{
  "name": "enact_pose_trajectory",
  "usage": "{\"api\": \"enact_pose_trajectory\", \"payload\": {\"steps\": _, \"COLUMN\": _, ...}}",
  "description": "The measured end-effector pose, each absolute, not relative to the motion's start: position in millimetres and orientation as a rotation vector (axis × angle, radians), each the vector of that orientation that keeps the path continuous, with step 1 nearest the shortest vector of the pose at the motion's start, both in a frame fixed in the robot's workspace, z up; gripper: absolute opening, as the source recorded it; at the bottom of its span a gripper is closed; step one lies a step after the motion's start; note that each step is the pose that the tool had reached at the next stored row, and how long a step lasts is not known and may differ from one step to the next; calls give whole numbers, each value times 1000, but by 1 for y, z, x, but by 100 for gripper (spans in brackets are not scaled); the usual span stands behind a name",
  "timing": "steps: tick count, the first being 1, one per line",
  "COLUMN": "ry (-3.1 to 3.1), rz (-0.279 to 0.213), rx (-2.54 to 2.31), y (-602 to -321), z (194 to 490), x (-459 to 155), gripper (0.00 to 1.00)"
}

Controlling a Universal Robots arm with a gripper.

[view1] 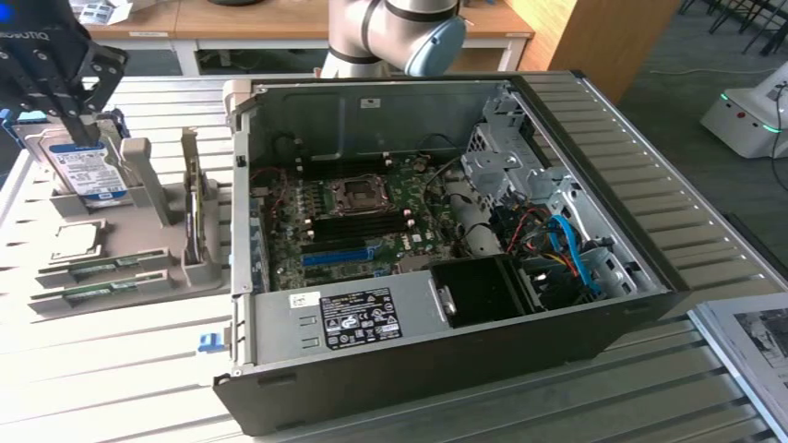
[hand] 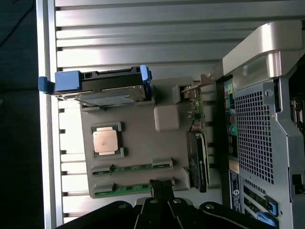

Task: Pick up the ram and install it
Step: 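Reach for the ram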

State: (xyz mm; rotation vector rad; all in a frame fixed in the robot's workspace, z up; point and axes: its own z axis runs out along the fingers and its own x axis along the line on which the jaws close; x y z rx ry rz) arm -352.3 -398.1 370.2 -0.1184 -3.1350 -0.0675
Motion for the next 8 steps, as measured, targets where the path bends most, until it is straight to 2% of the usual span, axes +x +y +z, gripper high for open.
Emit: {"api": "enact_pose_trajectory", "payload": {"steps": 8, "ry": -3133, "rz": -67, "rx": -118, "y": -398, "z": 369, "x": -365, "gripper": 10}}
